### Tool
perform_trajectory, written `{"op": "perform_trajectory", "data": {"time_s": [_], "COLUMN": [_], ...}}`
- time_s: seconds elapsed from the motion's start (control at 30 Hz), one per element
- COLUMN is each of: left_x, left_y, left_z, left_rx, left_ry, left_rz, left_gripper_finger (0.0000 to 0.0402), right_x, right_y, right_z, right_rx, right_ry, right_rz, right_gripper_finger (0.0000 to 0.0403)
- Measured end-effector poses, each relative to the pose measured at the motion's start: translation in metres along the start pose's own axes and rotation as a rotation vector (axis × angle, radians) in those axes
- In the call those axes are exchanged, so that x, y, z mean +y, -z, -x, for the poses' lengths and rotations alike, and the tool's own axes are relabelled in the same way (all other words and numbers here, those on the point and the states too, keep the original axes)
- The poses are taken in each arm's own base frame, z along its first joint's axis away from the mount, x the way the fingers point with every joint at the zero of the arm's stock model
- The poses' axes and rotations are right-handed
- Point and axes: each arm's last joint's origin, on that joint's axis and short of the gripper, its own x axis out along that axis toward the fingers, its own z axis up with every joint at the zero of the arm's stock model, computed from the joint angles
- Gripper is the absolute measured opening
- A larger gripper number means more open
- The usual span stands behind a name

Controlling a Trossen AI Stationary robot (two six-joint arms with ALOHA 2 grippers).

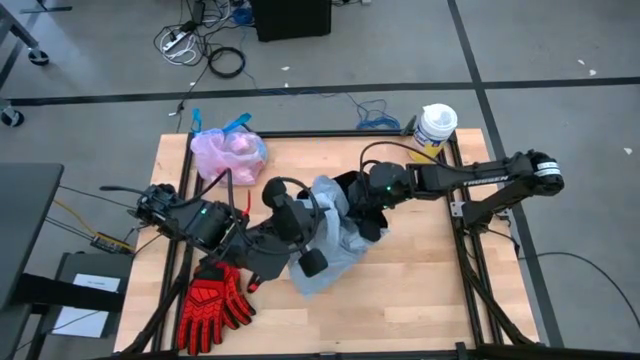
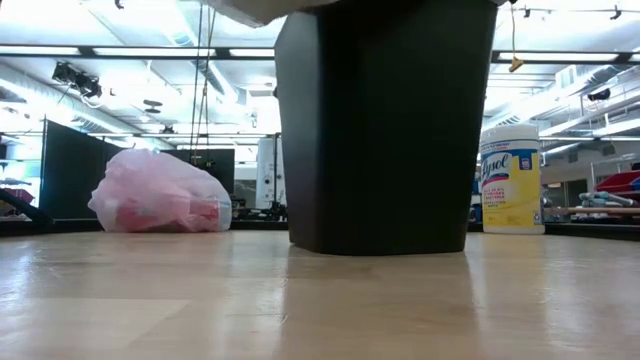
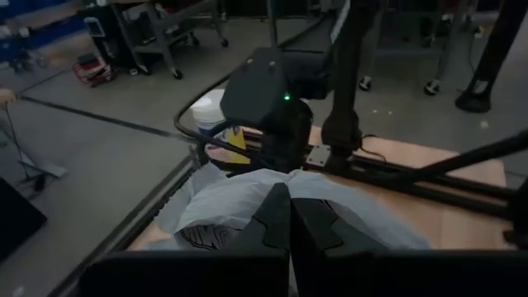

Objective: Place trash/remove bag and relplace
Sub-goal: Put the gray trash bag into the trash bin

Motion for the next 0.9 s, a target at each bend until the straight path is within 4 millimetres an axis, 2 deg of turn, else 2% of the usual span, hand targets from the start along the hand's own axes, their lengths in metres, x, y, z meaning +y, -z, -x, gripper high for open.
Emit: {"op": "perform_trajectory", "data": {"time_s": [0.1, 0.2, 0.37, 0.47, 0.6, 0.7, 0.8, 0.9], "left_x": [0.001, 0.001, 0.005, 0.009, 0.015, 0.020, 0.024, 0.028], "left_y": [0.000, -0.001, -0.002, -0.003, -0.005, -0.007, -0.008, -0.010], "left_z": [-0.001, -0.002, -0.004, -0.009, -0.015, -0.021, -0.026, -0.031], "left_rx": [-0.001, -0.006, -0.034, -0.035, -0.044, -0.050, -0.054, -0.064], "left_ry": [-0.004, -0.016, -0.088, -0.107, -0.142, -0.167, -0.190, -0.202], "left_rz": [0.054, 0.061, 0.080, 0.115, 0.178, 0.232, 0.242, 0.263], "left_gripper_finger": [0.0002, 0.0002, 0.0002, 0.0002, 0.0002, 0.0002, 0.0002, 0.0002], "right_x": [0.005, 0.011, 0.010, 0.010, 0.005, 0.009, 0.016, 0.015], "right_y": [-0.005, -0.020, -0.033, -0.042, -0.047, -0.057, -0.061, -0.055], "right_z": [0.007, 0.021, 0.040, 0.060, 0.074, 0.081, 0.071, 0.043], "right_rx": [-0.010, -0.084, -0.147, -0.214, -0.266, -0.355, -0.369, -0.295], "right_ry": [-0.044, -0.085, 0.025, 0.129, 0.249, 0.165, 0.057, 0.071], "right_rz": [0.004, 0.037, -0.001, -0.065, -0.154, -0.135, -0.100, -0.061], "right_gripper_finger": [0.0005, 0.0024, 0.0077, 0.0103, 0.0114, 0.0110, 0.0106, 0.0104]}}
